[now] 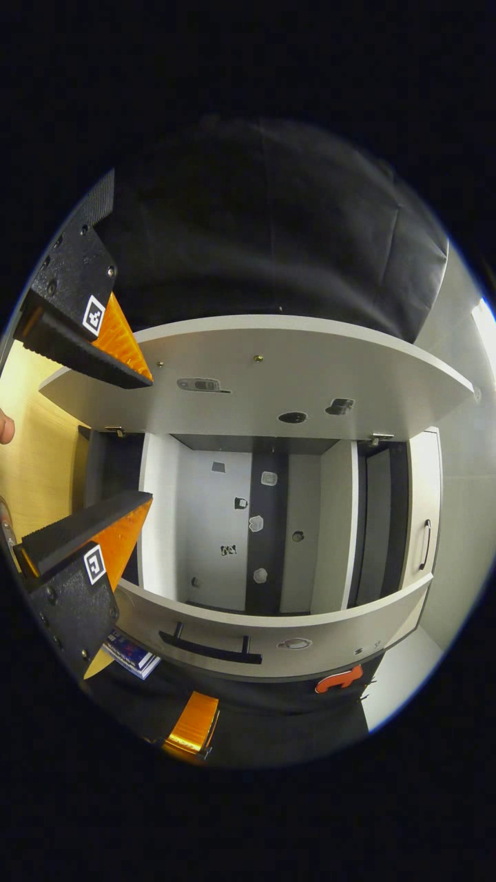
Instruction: Grasp the bottle in the cabinet with the left hand and place it on the coaster, then close the right door with the right hand and the left door with the left hand.
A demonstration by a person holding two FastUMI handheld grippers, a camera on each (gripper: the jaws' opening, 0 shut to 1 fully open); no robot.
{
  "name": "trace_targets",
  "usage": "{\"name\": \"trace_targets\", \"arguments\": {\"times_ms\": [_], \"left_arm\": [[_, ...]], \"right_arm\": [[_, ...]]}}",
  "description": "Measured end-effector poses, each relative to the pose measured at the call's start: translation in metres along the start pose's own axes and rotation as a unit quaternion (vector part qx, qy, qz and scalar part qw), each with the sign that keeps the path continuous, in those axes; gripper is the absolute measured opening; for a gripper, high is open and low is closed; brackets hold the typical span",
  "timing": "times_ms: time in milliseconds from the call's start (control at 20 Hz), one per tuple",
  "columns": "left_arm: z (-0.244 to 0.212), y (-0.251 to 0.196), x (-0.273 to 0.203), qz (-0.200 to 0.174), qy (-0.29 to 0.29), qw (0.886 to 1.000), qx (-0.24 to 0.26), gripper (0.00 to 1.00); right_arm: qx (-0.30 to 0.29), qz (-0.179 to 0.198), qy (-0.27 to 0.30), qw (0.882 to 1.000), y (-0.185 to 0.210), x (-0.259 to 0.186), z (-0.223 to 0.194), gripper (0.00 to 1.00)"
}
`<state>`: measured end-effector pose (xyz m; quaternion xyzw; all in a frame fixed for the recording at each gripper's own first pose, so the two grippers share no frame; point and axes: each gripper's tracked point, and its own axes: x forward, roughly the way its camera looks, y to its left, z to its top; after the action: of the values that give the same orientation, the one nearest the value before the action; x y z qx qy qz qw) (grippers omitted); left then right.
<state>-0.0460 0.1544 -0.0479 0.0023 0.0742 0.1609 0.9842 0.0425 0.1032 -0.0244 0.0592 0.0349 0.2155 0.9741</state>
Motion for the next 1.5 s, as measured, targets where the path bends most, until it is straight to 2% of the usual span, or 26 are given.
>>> {"name": "trace_targets", "arguments": {"times_ms": [1500], "left_arm": [[-0.005,0.000,0.007,-0.003,0.004,1.000,0.002,0.95]], "right_arm": [[-0.001,-0.011,0.004,1.000,-0.011,0.001,-0.002,0.98]]}}
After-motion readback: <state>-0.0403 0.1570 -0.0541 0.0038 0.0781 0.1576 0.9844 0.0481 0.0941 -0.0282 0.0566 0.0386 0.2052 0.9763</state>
